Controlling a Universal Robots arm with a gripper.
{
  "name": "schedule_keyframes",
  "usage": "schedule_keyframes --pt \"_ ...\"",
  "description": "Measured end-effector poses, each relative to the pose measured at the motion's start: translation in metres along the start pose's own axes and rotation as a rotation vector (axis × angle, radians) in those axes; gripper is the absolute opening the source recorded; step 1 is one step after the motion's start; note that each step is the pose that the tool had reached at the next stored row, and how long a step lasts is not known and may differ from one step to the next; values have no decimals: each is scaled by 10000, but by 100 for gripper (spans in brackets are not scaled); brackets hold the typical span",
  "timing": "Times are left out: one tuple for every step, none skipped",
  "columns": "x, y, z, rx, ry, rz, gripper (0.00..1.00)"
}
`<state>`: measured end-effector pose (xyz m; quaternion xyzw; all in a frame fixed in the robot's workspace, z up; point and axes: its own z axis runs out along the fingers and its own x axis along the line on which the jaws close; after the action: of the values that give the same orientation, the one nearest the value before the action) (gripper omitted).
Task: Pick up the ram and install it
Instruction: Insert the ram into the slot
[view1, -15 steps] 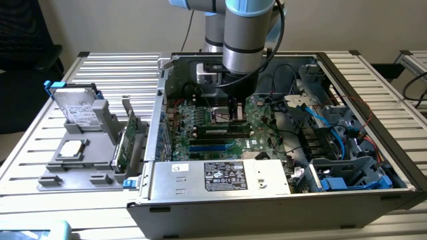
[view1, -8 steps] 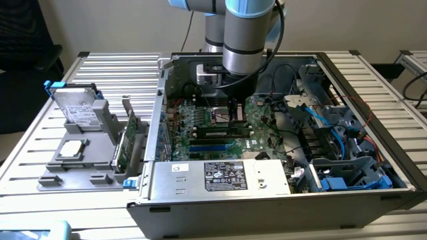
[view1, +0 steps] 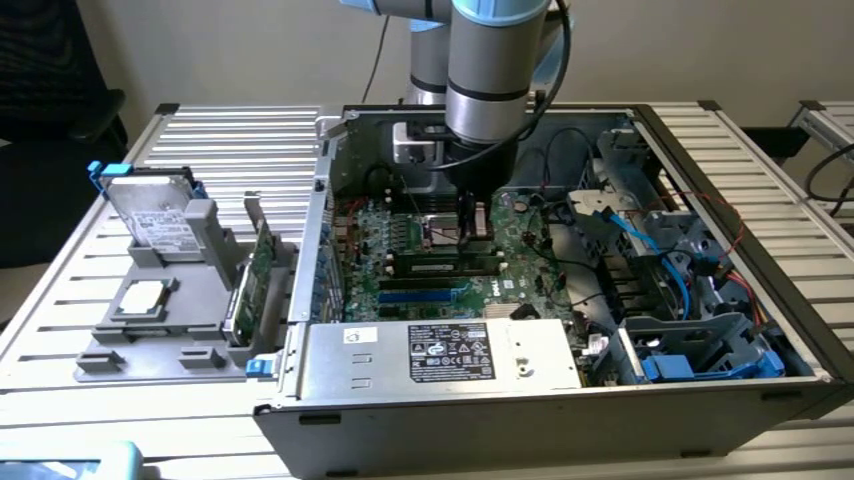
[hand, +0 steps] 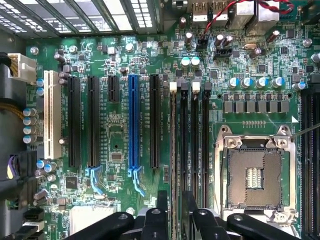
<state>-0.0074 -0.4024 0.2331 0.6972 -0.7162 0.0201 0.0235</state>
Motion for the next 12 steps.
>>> schedule_keyframes --pt "1 -1 -13 0 0 0 27" --pt "2 -3 -26 0 1 0 27" --pt "3 -8 -40 0 2 -1 27" --pt "6 -17 -55 -2 1 0 27" --pt "6 -21 -59 -3 0 0 27" --pt "6 -23 -59 -7 -2 0 27" --pt "6 -23 -59 -7 -2 1 27" --pt "7 -23 -59 -8 -1 1 27" --pt "7 -23 -60 -8 0 1 27" --pt "7 -23 -60 -8 0 1 27" --pt "7 -24 -60 -8 1 0 27" --pt "7 -24 -60 -9 1 0 27"
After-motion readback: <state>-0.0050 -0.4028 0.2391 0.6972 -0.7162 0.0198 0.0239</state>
